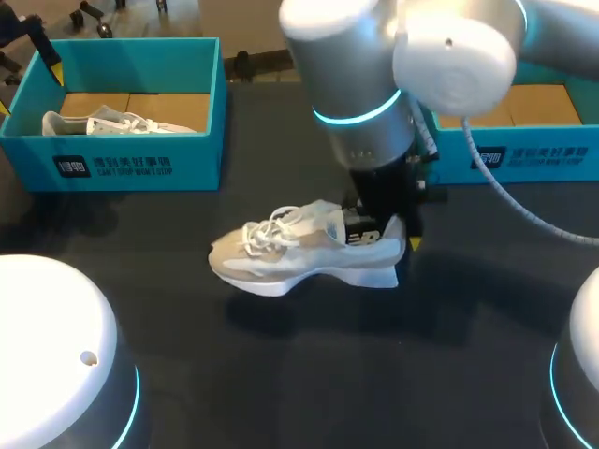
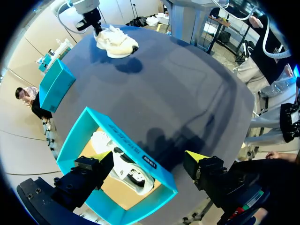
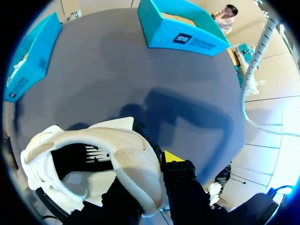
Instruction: Take the shoe out of the shoebox, open the shoe tongue, remove and reinsert the insole, then place the shoe into the shoebox
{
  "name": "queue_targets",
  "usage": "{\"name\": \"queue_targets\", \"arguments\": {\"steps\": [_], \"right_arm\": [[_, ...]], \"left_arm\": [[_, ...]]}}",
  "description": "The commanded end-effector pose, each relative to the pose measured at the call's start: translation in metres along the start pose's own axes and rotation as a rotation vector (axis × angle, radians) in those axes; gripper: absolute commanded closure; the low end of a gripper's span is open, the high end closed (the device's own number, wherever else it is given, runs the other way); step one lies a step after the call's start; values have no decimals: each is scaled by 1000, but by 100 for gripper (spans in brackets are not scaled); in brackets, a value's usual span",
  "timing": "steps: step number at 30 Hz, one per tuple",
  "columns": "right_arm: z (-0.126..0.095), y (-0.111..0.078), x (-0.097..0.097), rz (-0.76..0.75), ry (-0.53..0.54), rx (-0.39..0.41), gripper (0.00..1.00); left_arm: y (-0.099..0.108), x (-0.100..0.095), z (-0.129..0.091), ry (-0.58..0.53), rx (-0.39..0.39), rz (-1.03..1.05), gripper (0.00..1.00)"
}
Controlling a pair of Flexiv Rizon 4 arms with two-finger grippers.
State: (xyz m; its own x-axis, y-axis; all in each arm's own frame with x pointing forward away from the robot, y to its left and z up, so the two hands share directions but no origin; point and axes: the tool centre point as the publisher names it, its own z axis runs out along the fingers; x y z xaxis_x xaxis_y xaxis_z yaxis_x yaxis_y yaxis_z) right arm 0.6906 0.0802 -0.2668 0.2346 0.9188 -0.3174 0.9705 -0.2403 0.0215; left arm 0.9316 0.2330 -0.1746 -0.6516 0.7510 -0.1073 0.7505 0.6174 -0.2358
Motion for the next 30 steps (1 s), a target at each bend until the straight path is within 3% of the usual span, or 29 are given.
{"name": "queue_targets", "arguments": {"steps": [1, 7, 30], "right_arm": [[21, 0, 9, 26, 7, 3, 100], [42, 5, 12, 72, 19, -51, 100], [104, 22, 35, 115, -7, -7, 100]], "left_arm": [[0, 0, 0, 0, -2, 0, 0], [0, 0, 0, 0, -2, 0, 0], [0, 0, 0, 0, -2, 0, 0]]}}
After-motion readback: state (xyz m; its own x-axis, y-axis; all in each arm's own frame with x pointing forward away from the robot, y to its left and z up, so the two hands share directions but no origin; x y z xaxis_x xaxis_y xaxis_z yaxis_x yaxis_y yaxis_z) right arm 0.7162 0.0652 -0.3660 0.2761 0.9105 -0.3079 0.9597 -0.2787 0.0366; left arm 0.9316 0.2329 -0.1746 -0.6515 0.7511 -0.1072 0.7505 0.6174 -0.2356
